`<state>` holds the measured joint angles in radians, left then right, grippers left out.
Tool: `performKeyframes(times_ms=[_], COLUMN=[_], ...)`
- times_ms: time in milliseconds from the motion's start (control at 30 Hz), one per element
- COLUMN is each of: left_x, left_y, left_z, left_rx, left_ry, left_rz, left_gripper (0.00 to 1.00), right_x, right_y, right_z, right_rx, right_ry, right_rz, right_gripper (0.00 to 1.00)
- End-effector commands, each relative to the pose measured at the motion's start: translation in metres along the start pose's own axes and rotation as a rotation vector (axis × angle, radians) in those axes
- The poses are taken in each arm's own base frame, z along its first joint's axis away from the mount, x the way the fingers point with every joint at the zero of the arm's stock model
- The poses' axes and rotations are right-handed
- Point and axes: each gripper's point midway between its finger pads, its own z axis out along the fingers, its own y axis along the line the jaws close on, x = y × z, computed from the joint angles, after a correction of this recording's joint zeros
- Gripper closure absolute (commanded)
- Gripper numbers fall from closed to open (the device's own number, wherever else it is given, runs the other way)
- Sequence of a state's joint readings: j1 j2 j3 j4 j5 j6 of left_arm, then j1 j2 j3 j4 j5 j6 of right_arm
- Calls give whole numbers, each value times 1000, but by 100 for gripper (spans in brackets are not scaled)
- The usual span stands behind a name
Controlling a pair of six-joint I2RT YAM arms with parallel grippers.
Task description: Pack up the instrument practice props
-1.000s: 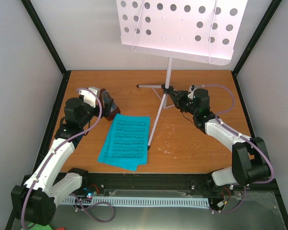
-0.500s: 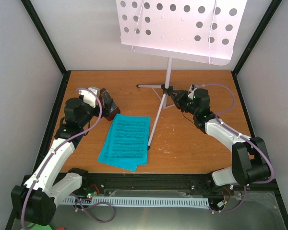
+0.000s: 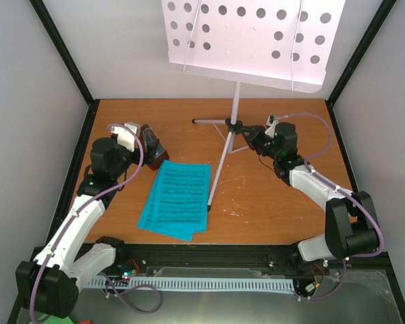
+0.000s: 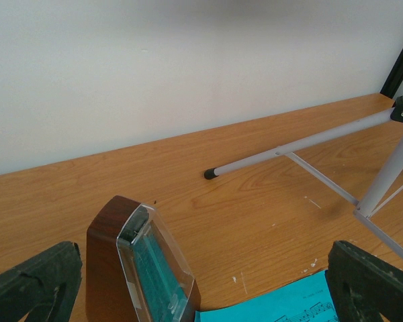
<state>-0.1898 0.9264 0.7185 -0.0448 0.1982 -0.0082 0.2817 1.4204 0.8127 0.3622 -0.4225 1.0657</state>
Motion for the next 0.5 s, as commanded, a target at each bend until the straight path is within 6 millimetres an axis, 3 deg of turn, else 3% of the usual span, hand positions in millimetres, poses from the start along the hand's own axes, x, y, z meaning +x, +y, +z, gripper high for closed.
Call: performKeyframes(times_ms=[0,167,467], left_x=[-12,-12,-10], left_y=[1,1,1], left_z=[-4,-4,-3], left_rx=[-3,-2,3], left_ry=[-39,-38,-32], left_rz=[23,23,20], left_gripper=[1,1,0], right_x=[-1,4,-1], right_y=[12,6,2], right_z=[1,-3,-15], right_rx=[-51,-24,69], right_ry=[13,25,39], right_rz=[-97,-263,-841], right_gripper=[89,97,97])
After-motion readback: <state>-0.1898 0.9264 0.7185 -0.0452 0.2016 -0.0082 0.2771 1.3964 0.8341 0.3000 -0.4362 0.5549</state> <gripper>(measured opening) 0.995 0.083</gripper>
